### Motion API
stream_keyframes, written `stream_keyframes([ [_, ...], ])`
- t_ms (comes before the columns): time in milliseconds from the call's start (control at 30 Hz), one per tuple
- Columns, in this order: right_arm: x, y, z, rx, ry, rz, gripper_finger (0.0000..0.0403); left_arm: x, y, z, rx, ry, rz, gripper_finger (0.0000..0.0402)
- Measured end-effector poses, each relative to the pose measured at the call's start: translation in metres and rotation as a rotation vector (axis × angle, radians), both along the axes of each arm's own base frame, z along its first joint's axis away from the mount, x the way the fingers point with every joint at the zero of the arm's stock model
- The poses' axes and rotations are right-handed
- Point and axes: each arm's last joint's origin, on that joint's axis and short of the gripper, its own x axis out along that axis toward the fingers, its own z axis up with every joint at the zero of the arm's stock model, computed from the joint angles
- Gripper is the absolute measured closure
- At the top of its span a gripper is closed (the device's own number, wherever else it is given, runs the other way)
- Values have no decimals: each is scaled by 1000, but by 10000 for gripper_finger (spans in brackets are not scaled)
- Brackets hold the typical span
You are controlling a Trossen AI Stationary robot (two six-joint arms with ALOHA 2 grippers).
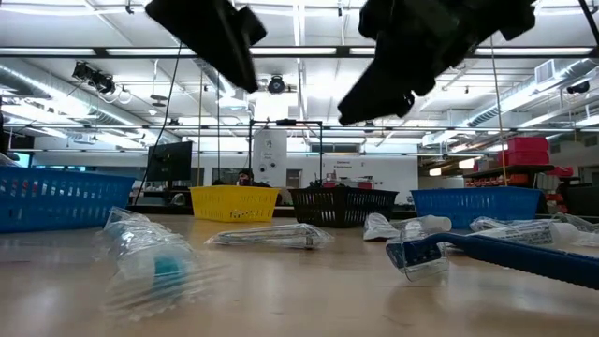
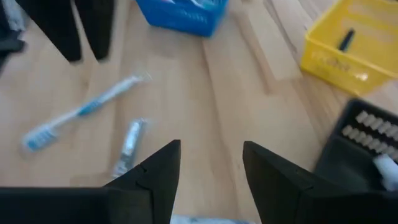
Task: Pick & Place Travel size toiletries
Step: Put the blue razor into the yellow bin
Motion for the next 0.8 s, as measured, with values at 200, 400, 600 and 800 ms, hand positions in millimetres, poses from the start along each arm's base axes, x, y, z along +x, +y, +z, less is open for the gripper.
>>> stream_keyframes([
  [200, 2, 3, 5, -35, -22, 37, 227, 14, -8, 6, -68, -134, -126, 287],
  [400, 0, 2, 2, -29, 23, 23, 222, 30, -15, -6, -106, -190, -238, 287],
  [600, -8, 1, -7, -23, 142, -1, 209, 52, -25, -32, -152, -252, -270, 287],
  [800, -18, -2, -16, 42, 277, -100, 202, 69, -34, -60, -212, -284, -306, 287],
])
